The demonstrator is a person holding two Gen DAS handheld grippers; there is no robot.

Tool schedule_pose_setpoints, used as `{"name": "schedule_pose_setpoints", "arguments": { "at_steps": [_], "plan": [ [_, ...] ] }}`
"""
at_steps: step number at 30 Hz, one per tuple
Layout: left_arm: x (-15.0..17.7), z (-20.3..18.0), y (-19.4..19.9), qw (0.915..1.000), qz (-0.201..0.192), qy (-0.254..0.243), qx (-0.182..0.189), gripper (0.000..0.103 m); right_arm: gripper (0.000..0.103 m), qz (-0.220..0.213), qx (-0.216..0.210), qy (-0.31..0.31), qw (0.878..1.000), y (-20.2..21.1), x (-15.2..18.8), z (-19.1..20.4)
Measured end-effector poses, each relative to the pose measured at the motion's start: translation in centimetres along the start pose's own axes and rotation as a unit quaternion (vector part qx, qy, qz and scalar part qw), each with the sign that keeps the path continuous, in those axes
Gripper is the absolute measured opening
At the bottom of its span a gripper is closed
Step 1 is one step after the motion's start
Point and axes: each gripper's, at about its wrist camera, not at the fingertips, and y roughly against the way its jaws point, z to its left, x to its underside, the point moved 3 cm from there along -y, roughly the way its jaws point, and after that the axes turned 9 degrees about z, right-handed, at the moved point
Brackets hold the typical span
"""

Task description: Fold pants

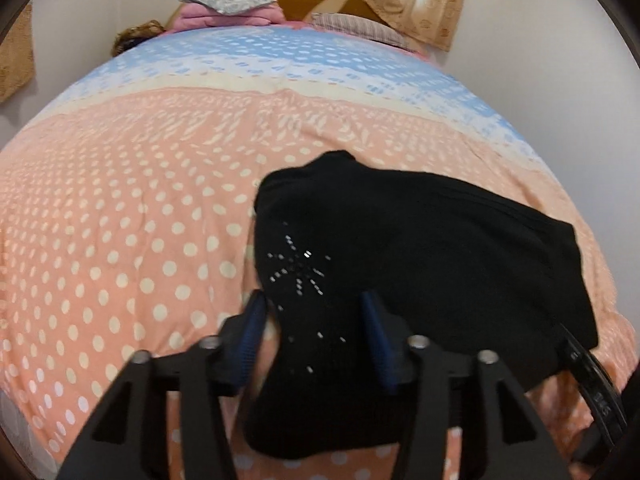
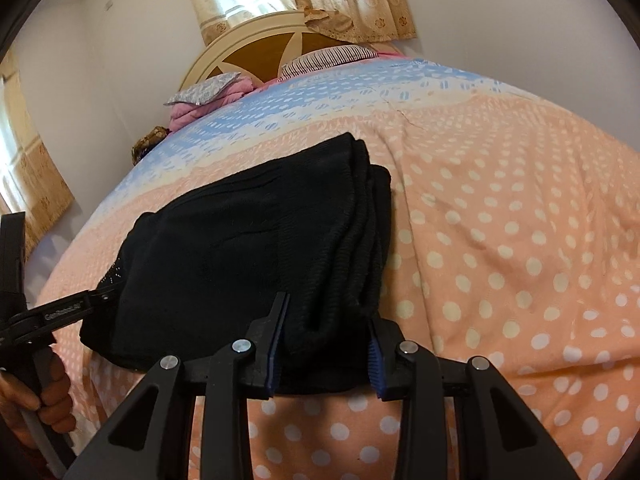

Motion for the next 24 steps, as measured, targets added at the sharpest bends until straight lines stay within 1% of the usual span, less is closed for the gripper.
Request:
{"name": "schedule_pose_setpoints", "arguments": {
  "at_steps": [2, 4, 5, 6, 7, 8, 10, 11, 13, 15, 17, 18, 22, 24],
  "plan": [
    [-0.2, 0.5, -0.4, 0.9998, 0.006, 0.015, 0.009, 0.057, 0.035, 0.003, -0.018, -0.018, 1.0, -0.1, -0.1, -0.6],
    [-0.4, 0.5, -0.5, 0.9996, 0.01, 0.018, 0.019, 0.054, 0.036, 0.006, -0.028, -0.025, 0.999, -0.3, 0.0, -0.6],
    [-0.4, 0.4, -0.4, 0.9996, 0.01, 0.013, 0.024, 0.047, 0.038, 0.005, -0.04, -0.036, 0.999, -0.4, 0.0, -0.9],
    [-0.5, -0.1, -0.6, 0.9995, 0.01, 0.007, 0.029, 0.042, 0.04, 0.005, -0.049, -0.044, 0.998, -0.4, 0.1, -1.0],
    [-0.3, -0.6, -0.4, 0.9994, 0.008, -0.003, 0.033, 0.033, 0.04, 0.005, -0.06, -0.054, 0.997, -0.5, 0.1, -1.3],
    [-0.3, -0.9, -0.3, 0.9994, 0.005, -0.011, 0.031, 0.026, 0.04, 0.004, -0.065, -0.059, 0.996, -0.5, 0.1, -1.4],
    [0.0, -1.4, 0.0, 0.9993, -0.003, -0.032, 0.019, 0.022, 0.04, 0.004, -0.072, -0.068, 0.995, -0.6, 0.1, -1.6],
    [-0.1, -1.4, 0.0, 0.9992, -0.004, -0.034, 0.018, 0.021, 0.04, 0.004, -0.07, -0.064, 0.995, -0.6, 0.1, -1.5],
    [-0.2, -1.6, 0.1, 0.999, -0.006, -0.041, 0.015, 0.02, 0.037, 0.003, -0.05, -0.045, 0.998, -0.4, 0.1, -0.9],
    [-0.2, -1.8, 0.4, 0.9983, -0.012, -0.056, 0.007, 0.019, 0.033, -0.005, -0.01, -0.006, 1.0, -0.1, 0.2, 0.5],
    [-0.3, -1.8, 1.1, 0.9975, -0.021, -0.068, 0.005, 0.019, 0.032, -0.014, 0.022, 0.021, 0.999, 0.2, 0.1, 1.5],
    [-0.2, -1.7, 1.5, 0.997, -0.025, -0.073, 0.004, 0.019, 0.032, -0.016, 0.029, 0.02, 0.999, 0.5, 0.1, 1.7],
    [-0.7, -1.6, 2.9, 0.9941, -0.045, -0.098, -0.002, 0.019, 0.031, -0.034, 0.034, 0.003, 0.999, 1.8, -0.3, 2.3],
    [-0.7, -1.5, 3.4, 0.9931, -0.052, -0.105, -0.001, 0.019, 0.031, -0.047, 0.046, 0.005, 0.998, 2.6, -0.5, 3.1]
  ]
}}
